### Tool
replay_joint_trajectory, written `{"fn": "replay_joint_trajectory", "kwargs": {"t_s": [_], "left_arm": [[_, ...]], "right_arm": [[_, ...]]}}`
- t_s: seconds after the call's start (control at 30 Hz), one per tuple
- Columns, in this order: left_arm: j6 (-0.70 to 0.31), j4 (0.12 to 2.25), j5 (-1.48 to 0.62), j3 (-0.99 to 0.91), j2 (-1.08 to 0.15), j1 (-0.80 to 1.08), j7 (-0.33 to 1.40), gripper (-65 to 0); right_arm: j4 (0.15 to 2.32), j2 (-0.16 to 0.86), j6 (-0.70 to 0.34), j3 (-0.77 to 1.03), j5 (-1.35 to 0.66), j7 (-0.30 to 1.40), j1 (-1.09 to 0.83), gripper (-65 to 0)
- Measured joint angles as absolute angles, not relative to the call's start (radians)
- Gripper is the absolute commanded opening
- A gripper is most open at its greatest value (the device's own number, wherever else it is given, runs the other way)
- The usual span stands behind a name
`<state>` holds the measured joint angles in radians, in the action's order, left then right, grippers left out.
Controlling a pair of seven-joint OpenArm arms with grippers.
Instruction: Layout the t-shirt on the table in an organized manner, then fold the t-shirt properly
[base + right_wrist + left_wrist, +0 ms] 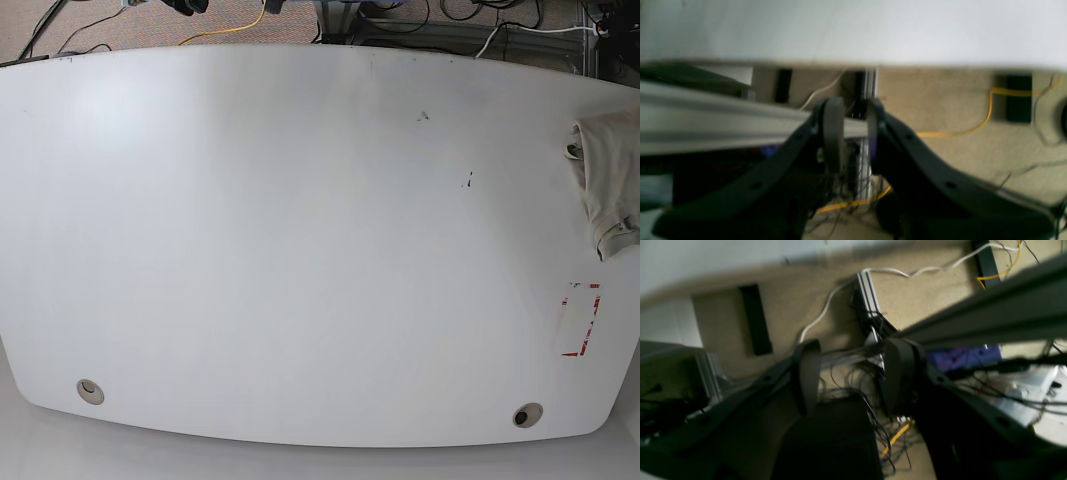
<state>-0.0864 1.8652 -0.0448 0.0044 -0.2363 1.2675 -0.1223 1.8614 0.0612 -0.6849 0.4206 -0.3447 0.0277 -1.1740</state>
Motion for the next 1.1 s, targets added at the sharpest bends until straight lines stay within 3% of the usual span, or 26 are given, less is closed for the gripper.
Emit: {"fn": "replay_joint_trajectory", "kwargs": {"t_s": [0.27,0.83,1.1], "left_arm": [[-0.084,1.622,-0.043,0.027,-0.240,1.136,-0.096,-36.3],[-0.081,1.064,-0.050,0.179,-0.205,0.721,-0.044,-36.1],[-0.094,0.709,-0.052,0.197,-0.136,0.512,-0.014,-36.1]], "right_arm": [[1.654,0.071,-0.687,0.332,-0.315,0.044,-1.123,-52.6],[0.958,0.083,-0.691,0.313,-0.086,-0.132,-0.703,-52.8],[0.715,0.086,-0.681,0.314,-0.026,-0.131,-0.559,-52.3]]}}
